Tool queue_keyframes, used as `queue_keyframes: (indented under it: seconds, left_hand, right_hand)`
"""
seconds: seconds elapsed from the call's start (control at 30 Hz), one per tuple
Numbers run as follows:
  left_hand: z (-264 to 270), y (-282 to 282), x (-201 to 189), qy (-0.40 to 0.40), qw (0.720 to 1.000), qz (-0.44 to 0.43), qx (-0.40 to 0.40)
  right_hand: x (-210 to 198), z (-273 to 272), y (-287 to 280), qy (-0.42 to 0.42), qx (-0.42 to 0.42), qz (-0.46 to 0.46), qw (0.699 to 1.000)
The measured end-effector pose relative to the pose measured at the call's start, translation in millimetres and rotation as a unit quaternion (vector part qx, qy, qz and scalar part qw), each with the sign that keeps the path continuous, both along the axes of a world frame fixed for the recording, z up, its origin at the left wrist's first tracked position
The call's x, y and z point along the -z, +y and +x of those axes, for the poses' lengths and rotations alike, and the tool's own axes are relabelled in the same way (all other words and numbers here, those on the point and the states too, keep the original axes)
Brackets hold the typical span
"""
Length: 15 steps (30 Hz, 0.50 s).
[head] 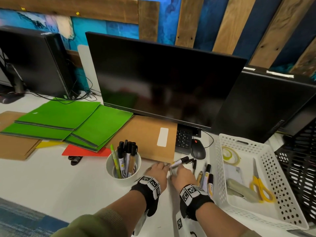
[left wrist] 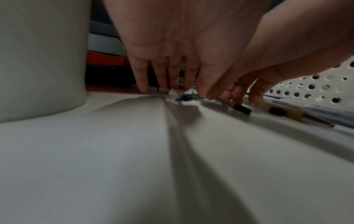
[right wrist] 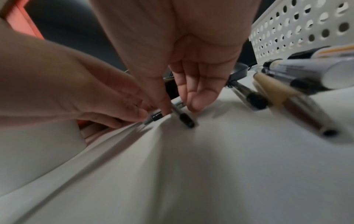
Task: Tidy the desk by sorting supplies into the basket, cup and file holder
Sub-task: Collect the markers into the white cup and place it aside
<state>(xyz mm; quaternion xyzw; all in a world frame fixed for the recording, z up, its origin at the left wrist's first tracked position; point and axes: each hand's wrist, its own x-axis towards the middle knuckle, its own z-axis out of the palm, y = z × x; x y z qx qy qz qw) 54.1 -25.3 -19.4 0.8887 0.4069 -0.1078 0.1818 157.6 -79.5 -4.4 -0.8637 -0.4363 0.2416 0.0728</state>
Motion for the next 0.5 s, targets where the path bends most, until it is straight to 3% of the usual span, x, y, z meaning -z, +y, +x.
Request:
queue_keyframes:
  seconds: [0.27,0.4,0.5]
  left_hand:
    - [7,5,-7,-0.011,0.999,-0.031,-0.023]
    - [10,4,-14,0.061,0.997,-0.039,-0.012]
    - [11,2,-16,0.068,0.996,-0.051,-0.027]
  right_hand:
    - [-2,-2,3,0.068,0.06,0.013,0.996]
    - [-3,-2,1,0.101,0.105,0.021,0.989]
    - [-3,-2,0,0.132,0.125,0.013,0.983]
